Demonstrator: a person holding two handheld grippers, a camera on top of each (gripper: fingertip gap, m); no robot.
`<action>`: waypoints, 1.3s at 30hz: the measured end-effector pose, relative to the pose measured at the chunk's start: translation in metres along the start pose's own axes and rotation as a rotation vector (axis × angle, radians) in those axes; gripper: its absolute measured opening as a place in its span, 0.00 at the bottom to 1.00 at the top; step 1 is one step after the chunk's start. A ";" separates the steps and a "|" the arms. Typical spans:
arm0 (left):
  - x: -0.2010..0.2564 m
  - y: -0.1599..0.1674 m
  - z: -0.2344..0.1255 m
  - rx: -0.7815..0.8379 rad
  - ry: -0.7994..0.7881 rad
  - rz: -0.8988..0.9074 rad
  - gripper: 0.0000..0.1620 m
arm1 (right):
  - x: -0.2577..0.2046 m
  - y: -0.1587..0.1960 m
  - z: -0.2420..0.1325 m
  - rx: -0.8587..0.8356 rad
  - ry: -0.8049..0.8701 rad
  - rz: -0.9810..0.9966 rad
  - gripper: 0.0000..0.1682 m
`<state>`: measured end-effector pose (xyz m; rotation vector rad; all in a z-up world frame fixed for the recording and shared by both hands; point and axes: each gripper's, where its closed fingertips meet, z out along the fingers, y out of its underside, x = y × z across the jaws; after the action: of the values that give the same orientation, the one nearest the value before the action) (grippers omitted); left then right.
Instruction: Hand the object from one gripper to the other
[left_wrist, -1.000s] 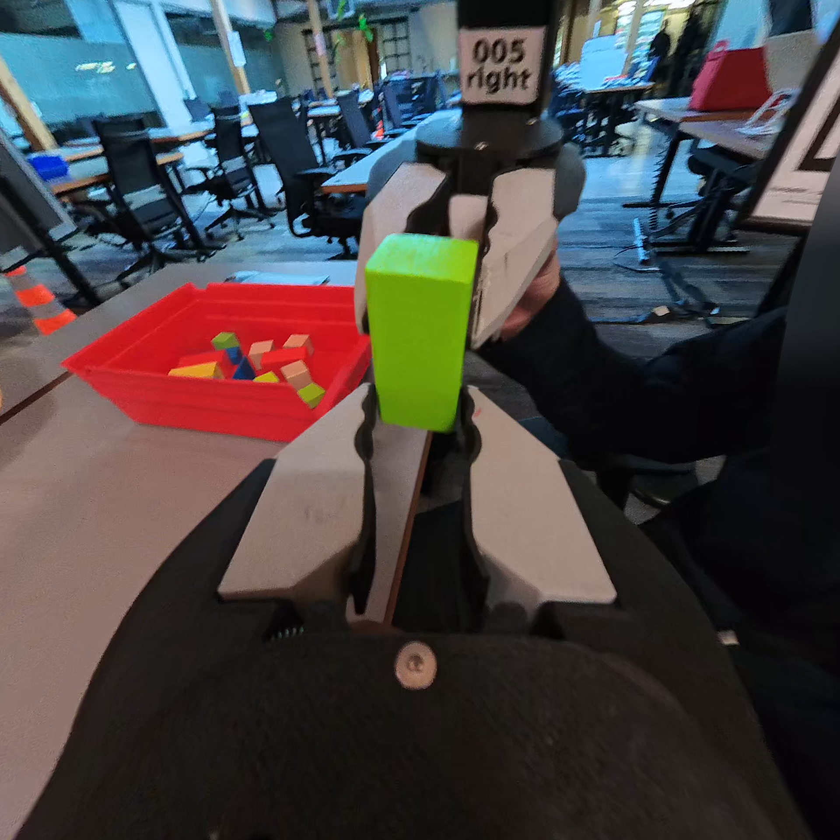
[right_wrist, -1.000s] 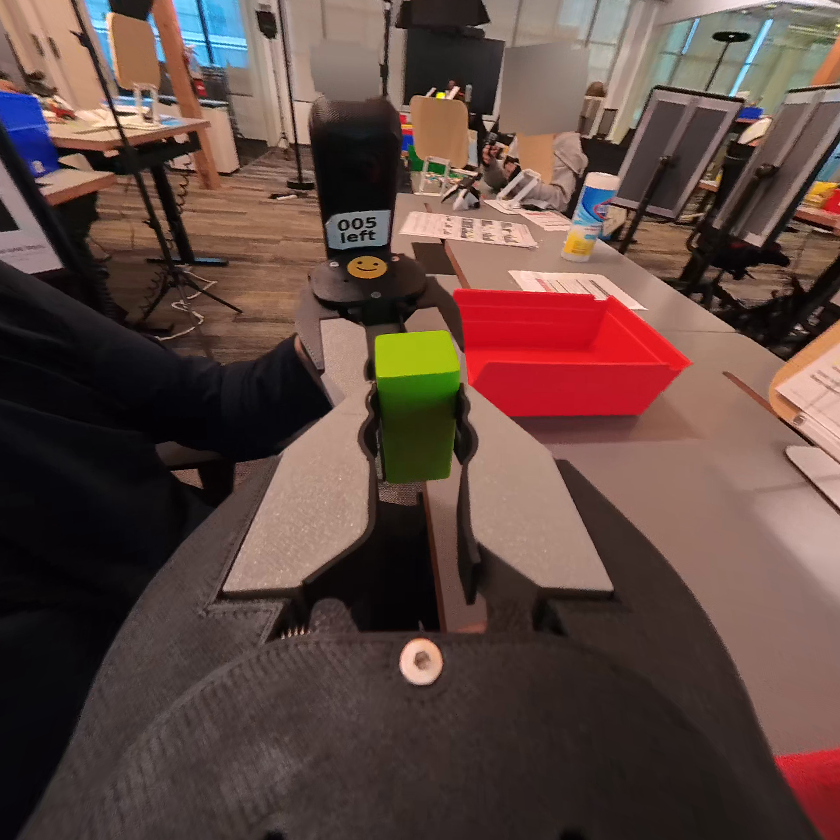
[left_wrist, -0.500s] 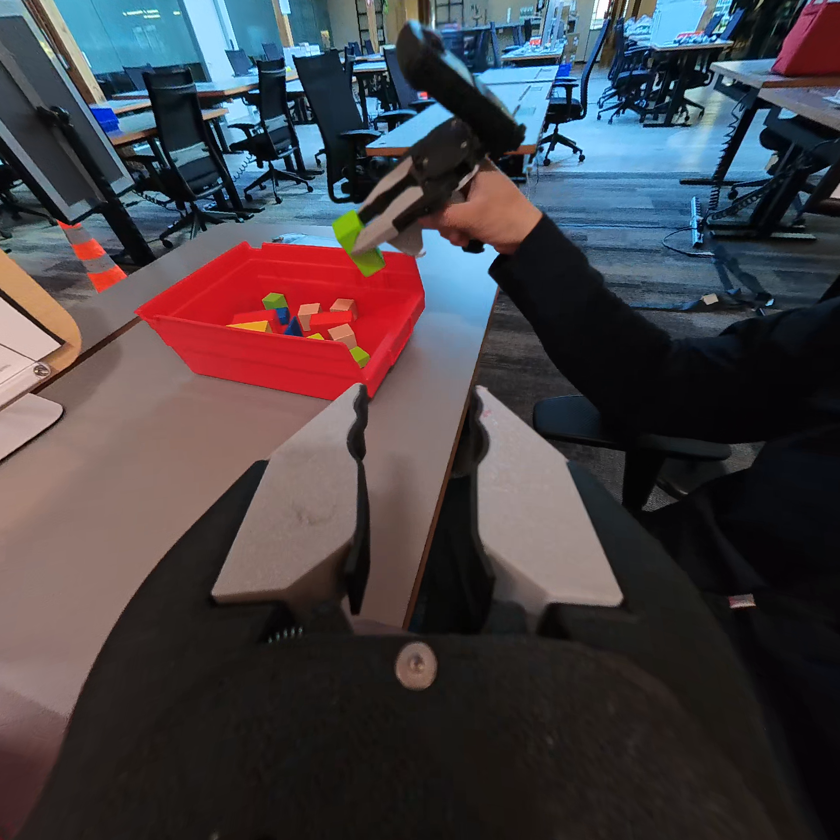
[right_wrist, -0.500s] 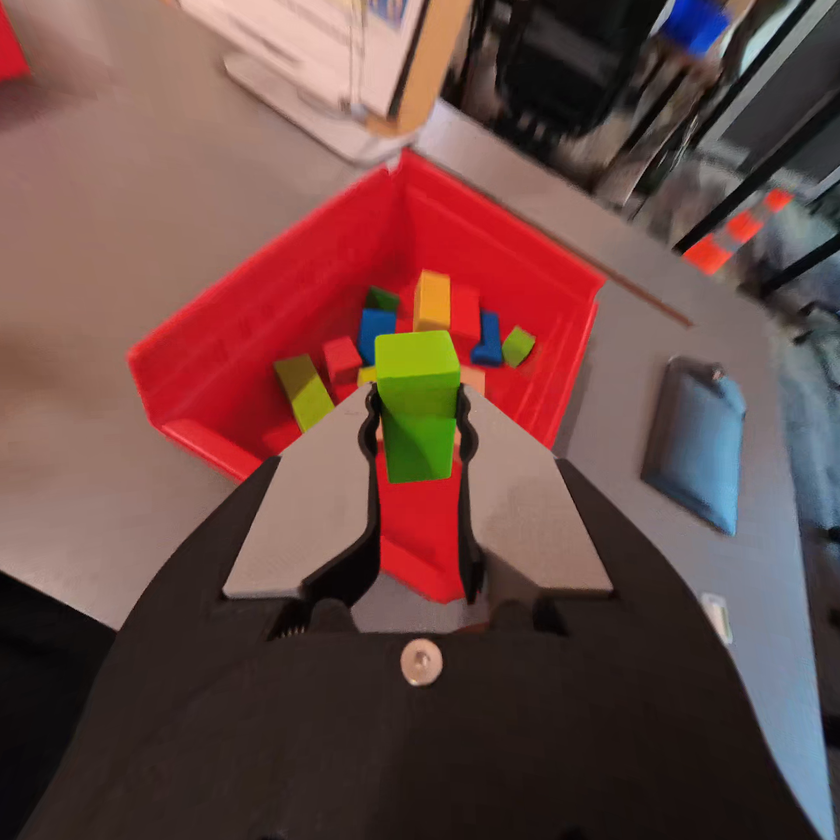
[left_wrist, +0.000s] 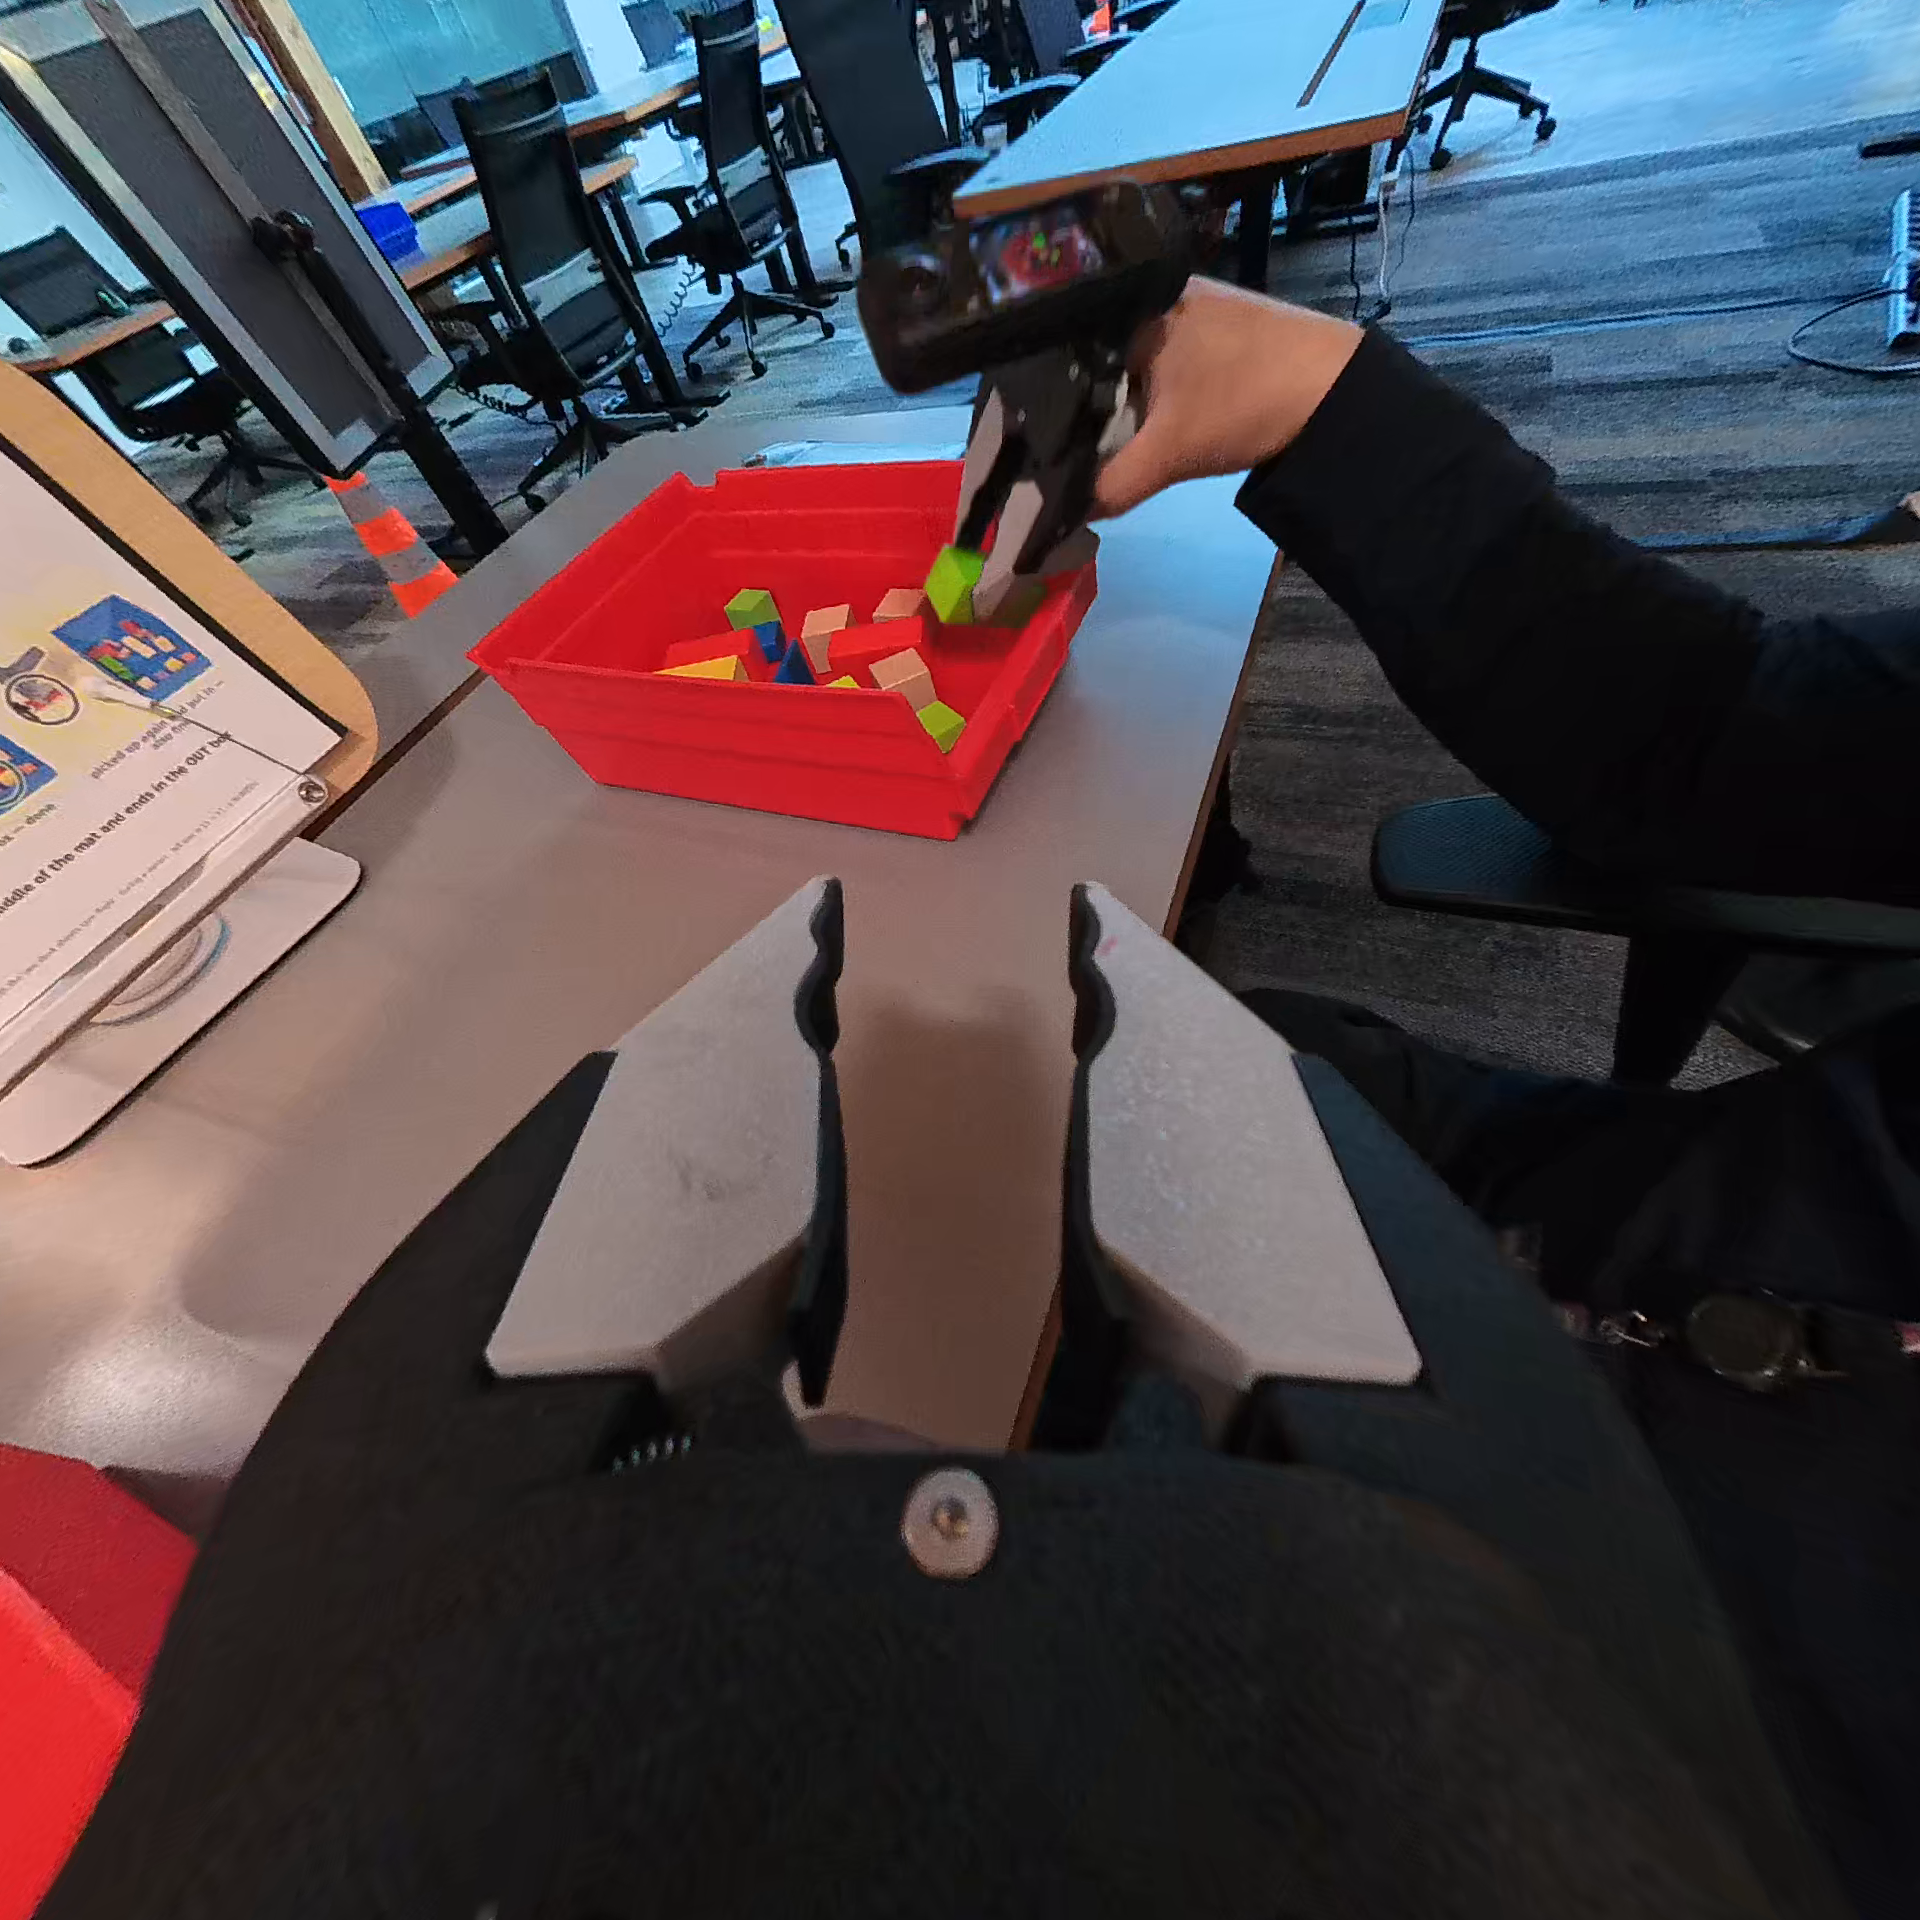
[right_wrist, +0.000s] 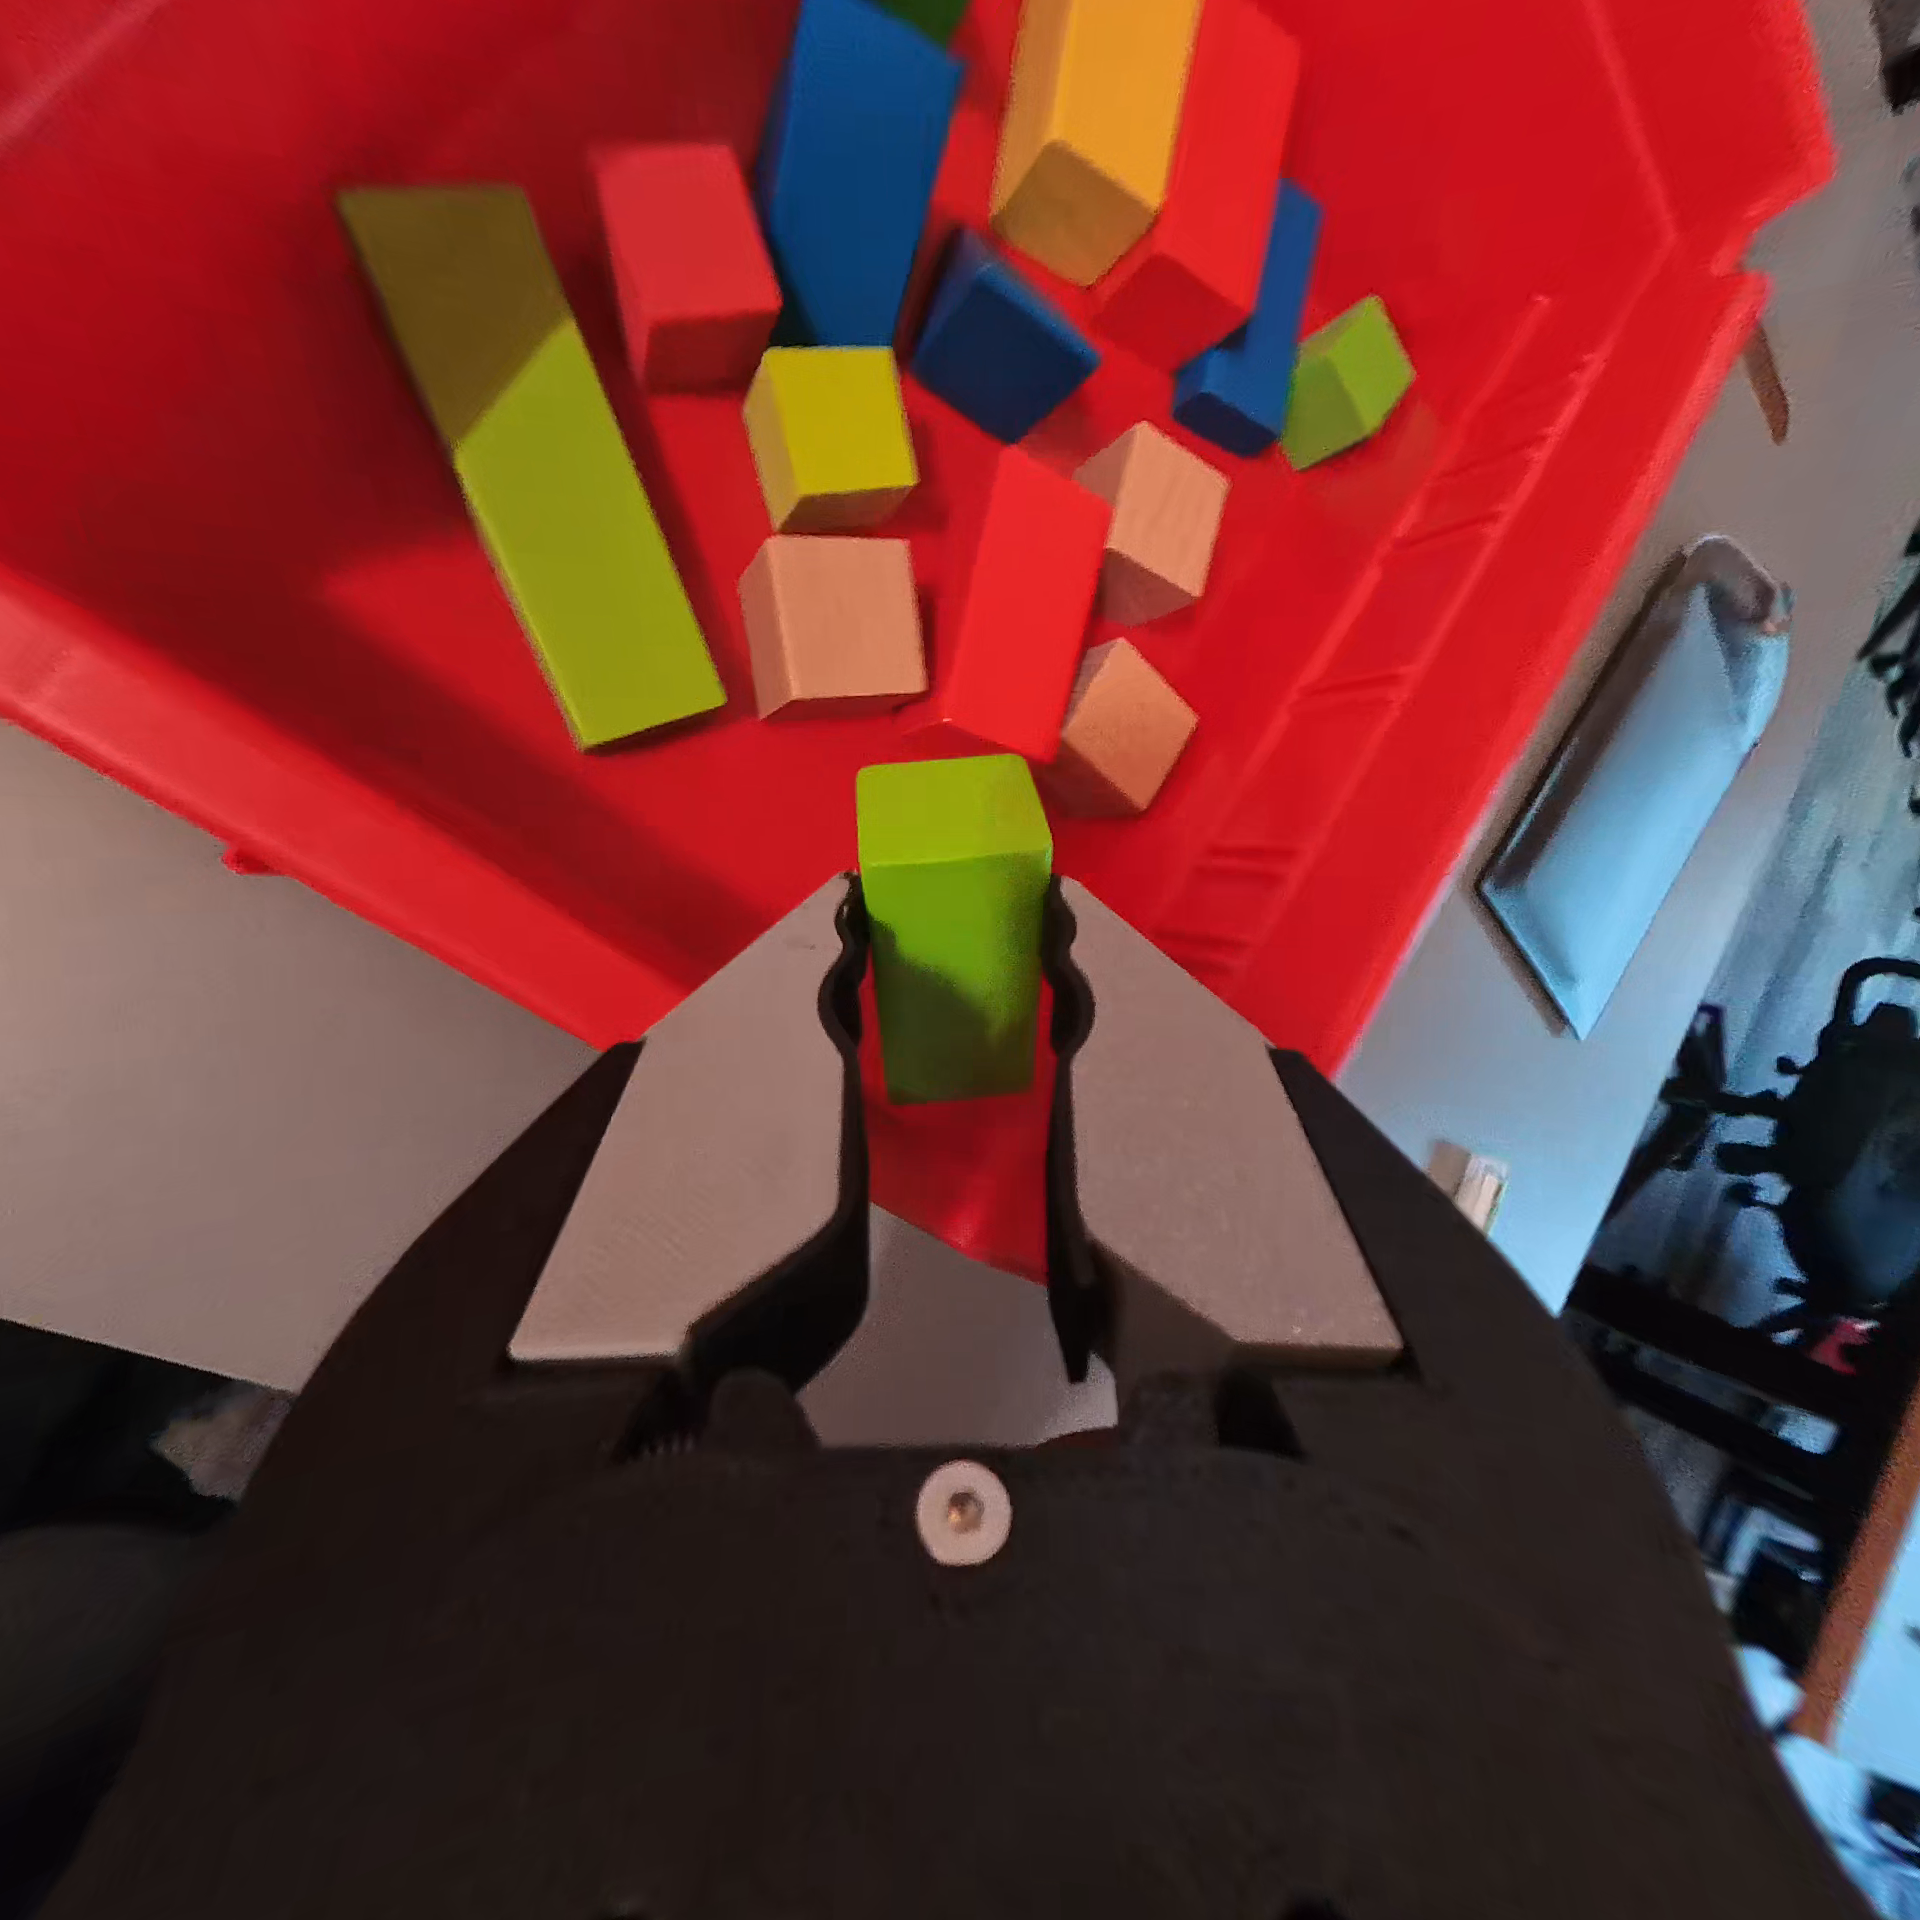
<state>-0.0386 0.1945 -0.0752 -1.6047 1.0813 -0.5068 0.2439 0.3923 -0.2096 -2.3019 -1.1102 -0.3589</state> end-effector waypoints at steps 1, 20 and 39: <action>0.000 0.000 0.000 0.001 0.000 0.000 0.26 | -0.005 0.002 0.004 -0.017 -0.009 -0.038 0.19; -0.020 0.007 -0.007 -0.012 -0.062 -0.053 0.27 | 0.047 -0.059 -0.088 0.535 0.120 0.299 0.10; -0.163 0.113 -0.183 -0.255 -0.708 -0.325 0.34 | 0.039 -0.091 -0.163 0.891 0.080 0.379 0.27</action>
<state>-0.3055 0.2333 -0.0873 -1.9805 0.3597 0.0188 0.1967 0.3679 -0.0265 -1.6109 -0.5806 0.1729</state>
